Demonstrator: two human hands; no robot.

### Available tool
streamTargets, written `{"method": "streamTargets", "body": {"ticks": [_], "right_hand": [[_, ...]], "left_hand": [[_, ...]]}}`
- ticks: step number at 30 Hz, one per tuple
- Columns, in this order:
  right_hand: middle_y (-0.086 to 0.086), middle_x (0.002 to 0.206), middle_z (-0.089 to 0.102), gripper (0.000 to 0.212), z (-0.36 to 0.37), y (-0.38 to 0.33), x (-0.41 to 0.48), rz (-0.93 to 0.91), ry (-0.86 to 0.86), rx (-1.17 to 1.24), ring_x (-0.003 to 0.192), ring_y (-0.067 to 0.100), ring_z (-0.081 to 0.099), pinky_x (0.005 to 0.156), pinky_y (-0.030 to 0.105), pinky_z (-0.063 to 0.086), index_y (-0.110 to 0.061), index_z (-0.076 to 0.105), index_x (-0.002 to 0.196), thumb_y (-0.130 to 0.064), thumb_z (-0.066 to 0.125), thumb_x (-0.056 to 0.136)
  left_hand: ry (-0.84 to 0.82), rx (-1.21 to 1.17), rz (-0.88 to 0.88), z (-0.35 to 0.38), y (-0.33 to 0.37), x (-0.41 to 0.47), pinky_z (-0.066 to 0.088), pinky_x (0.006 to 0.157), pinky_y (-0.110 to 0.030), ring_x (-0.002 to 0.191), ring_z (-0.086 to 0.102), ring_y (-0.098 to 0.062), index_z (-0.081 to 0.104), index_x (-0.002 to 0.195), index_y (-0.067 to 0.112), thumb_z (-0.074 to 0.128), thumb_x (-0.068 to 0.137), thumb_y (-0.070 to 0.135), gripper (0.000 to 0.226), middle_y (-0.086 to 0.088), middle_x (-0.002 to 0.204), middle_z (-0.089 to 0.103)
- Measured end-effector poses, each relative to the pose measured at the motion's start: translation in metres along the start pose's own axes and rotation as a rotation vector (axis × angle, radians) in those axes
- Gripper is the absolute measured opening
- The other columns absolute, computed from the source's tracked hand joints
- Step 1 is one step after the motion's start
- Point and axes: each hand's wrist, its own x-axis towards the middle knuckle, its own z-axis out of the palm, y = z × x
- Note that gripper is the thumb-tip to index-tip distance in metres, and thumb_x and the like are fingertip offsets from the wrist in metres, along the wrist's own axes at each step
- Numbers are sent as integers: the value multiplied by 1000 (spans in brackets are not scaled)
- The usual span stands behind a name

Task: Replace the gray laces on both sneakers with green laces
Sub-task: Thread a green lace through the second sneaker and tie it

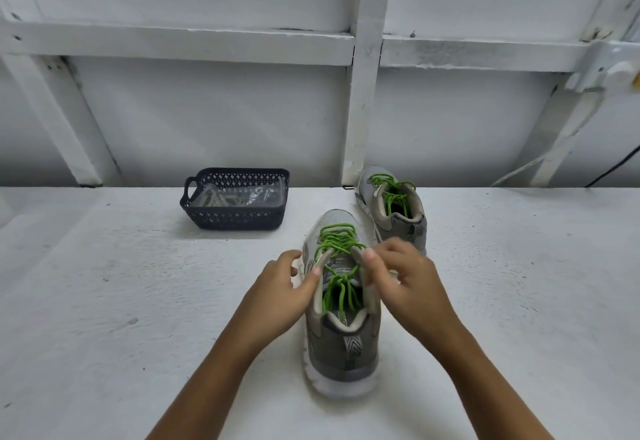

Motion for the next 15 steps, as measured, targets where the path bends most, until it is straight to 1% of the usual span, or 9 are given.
{"method": "streamTargets", "body": {"ticks": [1, 2, 3, 5, 7, 9, 11, 13, 15], "right_hand": [[-7, 81, 56, 29, 3, 2, -1, 115, 78, 39, 80, 4, 53, 73, 20, 41, -20, 62, 69, -32, 51, 94], [-6, 93, 55, 18, 7, 3, -2, 231, 93, 63, 87, 3, 53, 79, 21, 42, -25, 62, 80, -29, 51, 94], [-5, 104, 54, 10, 11, 3, -5, 345, 42, 96, 95, 5, 53, 87, 26, 43, -28, 60, 94, -29, 49, 95], [-6, 117, 54, 20, 20, 1, -10, 484, -92, 216, 106, 8, 53, 96, 32, 43, -31, 52, 116, -31, 45, 97], [-7, 114, 59, 23, 26, -7, -10, 503, -122, 324, 105, 7, 55, 94, 30, 43, -32, 51, 118, -28, 42, 98], [-9, 110, 61, 22, 29, -12, -5, 481, -97, 355, 103, 4, 55, 91, 26, 43, -33, 54, 115, -25, 42, 98], [-8, 107, 62, 22, 30, -13, 7, 472, -75, 371, 102, 6, 56, 91, 26, 43, -31, 57, 112, -23, 42, 98], [-8, 101, 62, 19, 32, -13, 24, 472, -56, 396, 100, 8, 57, 90, 27, 45, -30, 57, 107, -22, 43, 98], [-8, 100, 60, 21, 35, -9, 44, 477, -37, 420, 99, 8, 56, 88, 25, 43, -29, 56, 112, -22, 42, 99]], "left_hand": [[-34, 5, -28, 3, -1, 0, 44, 92, -30, 118, 53, -15, 40, 137, 29, 46, 93, 49, 50, 1, 133, 51], [-52, 5, -36, 6, -1, -1, 42, 98, -31, 123, 50, -16, 38, 140, 27, 44, 92, 52, 55, 2, 138, 49], [-66, 6, -27, 9, -1, -2, 42, 100, -32, 123, 51, -15, 42, 138, 28, 44, 91, 55, 55, 3, 137, 51], [-55, 14, 17, 16, 0, -4, 47, 95, -34, 110, 59, -13, 56, 125, 28, 45, 91, 50, 42, 5, 122, 63], [6, 24, 25, 20, 0, -1, 50, 86, -35, 95, 62, -14, 62, 108, 24, 44, 95, 39, 27, 3, 102, 69], [50, 7, 3, 20, 1, 4, 49, 79, -33, 86, 61, -17, 62, 96, 19, 42, 97, 34, 26, -1, 91, 68], [86, -18, -18, 16, 4, 14, 45, 73, -32, 85, 60, -20, 63, 93, 15, 41, 98, 32, 28, -6, 90, 67], [125, -7, -4, 12, 8, 32, 42, 70, -32, 88, 60, -25, 64, 96, 11, 40, 99, 31, 31, -9, 93, 67], [141, -1, 13, 10, 13, 55, 41, 70, -32, 91, 60, -28, 64, 100, 9, 40, 99, 30, 32, -11, 96, 66]]}}
